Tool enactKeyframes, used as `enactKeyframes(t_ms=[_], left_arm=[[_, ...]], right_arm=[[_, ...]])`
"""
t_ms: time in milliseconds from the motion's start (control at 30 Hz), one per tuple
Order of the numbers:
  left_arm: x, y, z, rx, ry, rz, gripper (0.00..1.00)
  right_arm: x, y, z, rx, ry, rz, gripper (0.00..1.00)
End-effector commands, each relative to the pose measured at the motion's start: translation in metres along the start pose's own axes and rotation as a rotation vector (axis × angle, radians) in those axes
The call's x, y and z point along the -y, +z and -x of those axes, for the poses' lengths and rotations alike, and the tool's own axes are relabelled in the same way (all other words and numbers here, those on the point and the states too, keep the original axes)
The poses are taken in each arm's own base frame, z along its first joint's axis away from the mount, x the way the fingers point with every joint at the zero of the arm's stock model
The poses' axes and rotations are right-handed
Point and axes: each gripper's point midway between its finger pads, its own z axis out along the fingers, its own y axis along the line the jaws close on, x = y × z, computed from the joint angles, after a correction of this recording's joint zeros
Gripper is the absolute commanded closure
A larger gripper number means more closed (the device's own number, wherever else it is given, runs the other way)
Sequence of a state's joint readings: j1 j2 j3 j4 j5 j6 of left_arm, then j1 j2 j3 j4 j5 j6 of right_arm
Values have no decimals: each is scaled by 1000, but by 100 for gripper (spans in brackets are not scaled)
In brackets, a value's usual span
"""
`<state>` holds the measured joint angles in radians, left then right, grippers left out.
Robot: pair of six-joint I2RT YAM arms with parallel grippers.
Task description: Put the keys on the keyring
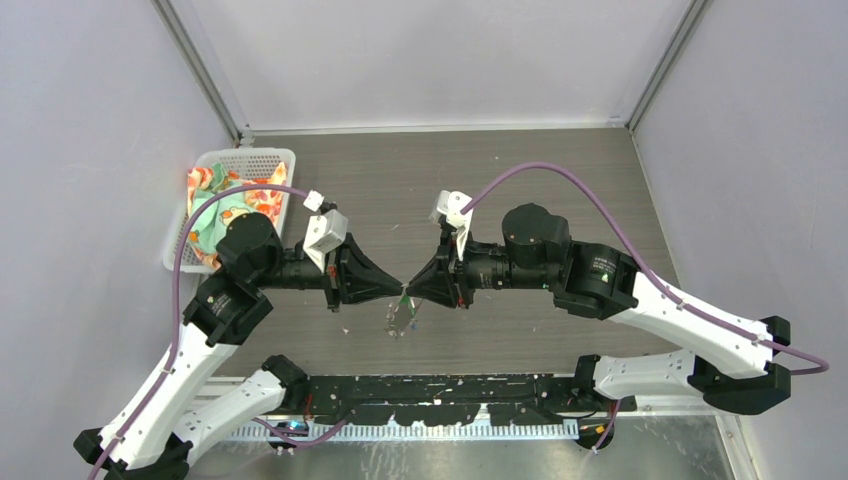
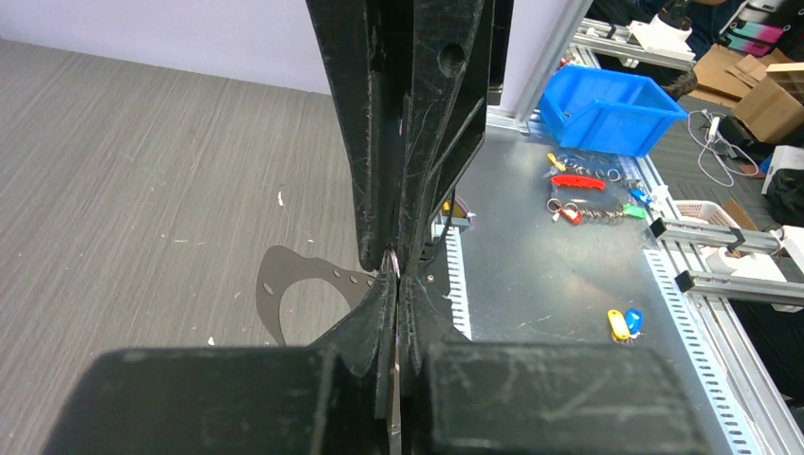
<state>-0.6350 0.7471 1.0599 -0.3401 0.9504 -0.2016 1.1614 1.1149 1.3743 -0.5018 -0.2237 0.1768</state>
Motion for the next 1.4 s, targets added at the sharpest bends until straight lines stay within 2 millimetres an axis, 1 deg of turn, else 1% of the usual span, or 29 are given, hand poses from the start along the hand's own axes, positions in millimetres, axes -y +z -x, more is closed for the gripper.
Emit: enactKeyframes(t_ms=[0,100,233,300,333,400,433,467,500,533,567,633,767,933,1033,1167,1367], left_arm=[[13,-4,25,60,82,-24,100],[11,-4,23,56,82,-19,100],[0,-4,12,27,91,29,99],[-3,-5,5,-2,99,37,89],[-4,-5,1,-20,103,37,81],[-3,-6,-6,-60,111,22,69],[-4,-6,-9,-79,129,8,64],[-2,-6,-10,-93,138,-8,62],[-1,-6,-12,-108,145,-24,61],[0,-6,-13,-120,154,-37,61],[0,-6,-14,-130,162,-48,60],[1,-6,-16,-144,170,-68,60],[-3,-5,-28,-191,177,-89,60],[-1,-8,-38,-238,178,-116,67],[-2,-8,-36,-231,190,-110,72],[0,-7,-33,-221,184,-125,71],[-2,-5,-33,-216,193,-120,70]], right_arm=[[-11,-2,22,79,1,54,85],[-14,-1,22,78,6,72,98],[-14,-4,17,63,15,69,99],[-11,-5,10,24,26,48,99],[-9,-5,7,-1,30,38,99],[-8,-5,0,-60,41,25,99],[-8,-6,0,-84,47,22,99],[-7,-4,-7,-125,57,15,99],[-7,-4,-5,-146,60,13,99],[-6,-3,-12,-186,69,4,99],[-6,-3,-9,-203,73,1,99],[-6,-1,-13,-252,81,-4,99],[-7,2,-12,-295,85,4,99],[-8,1,-11,-314,82,6,99],[-9,2,-15,-351,88,8,99],[-8,6,-19,-393,95,6,99],[-11,11,-20,-424,101,30,99]])
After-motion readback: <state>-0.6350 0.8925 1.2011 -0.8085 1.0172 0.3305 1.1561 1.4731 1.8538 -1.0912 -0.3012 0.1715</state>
